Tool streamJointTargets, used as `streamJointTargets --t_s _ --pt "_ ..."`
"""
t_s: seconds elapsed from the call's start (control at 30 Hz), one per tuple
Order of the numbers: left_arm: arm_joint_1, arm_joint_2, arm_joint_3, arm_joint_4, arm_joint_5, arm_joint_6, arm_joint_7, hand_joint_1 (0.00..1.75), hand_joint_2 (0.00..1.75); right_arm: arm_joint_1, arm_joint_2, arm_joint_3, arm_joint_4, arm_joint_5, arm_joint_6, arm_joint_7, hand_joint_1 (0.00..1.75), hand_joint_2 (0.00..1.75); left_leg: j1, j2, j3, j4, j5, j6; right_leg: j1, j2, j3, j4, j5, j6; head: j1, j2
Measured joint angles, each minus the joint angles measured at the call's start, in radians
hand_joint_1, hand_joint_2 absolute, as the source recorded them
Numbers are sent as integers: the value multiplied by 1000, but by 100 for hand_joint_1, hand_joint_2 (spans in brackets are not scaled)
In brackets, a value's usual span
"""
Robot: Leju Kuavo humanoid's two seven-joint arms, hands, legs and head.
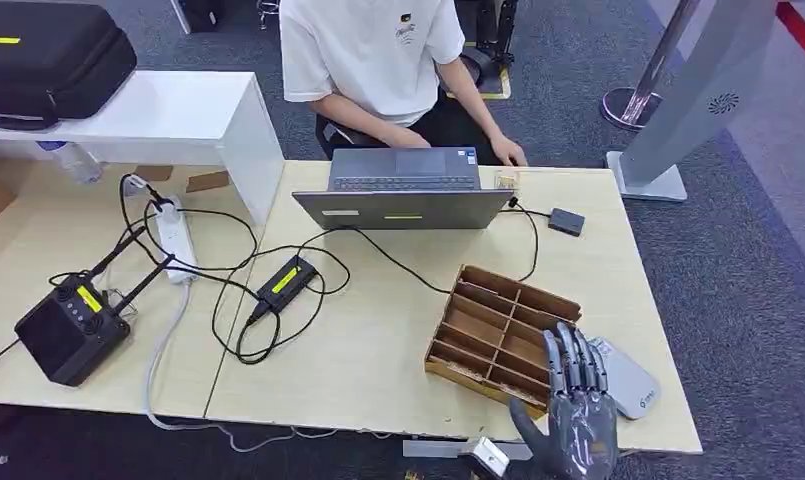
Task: Pass the card to the sensor for recognition and then transmit it.
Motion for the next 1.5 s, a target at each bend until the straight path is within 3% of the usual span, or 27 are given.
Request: streamJointTargets --t_s 0.37,0.7,1.5 --pt "1 0 0 0 5 0 -2 0 175 7 10 -10 8 -27 0 -15 0 175 0 0 0 0 0 0 0 0 0 0 0 0 0 0" --pt "2 0 0 0 16 5 -10 0 175 35 26 -20 -1 -84 0 -72 0 175 0 0 0 0 0 0 0 0 0 0 0 0 0 0" --pt "2 0 0 0 12 11 -10 0 175 33 57 -52 69 -44 0 -21 0 175 0 0 0 0 0 0 0 0 0 0 0 0 0 0"
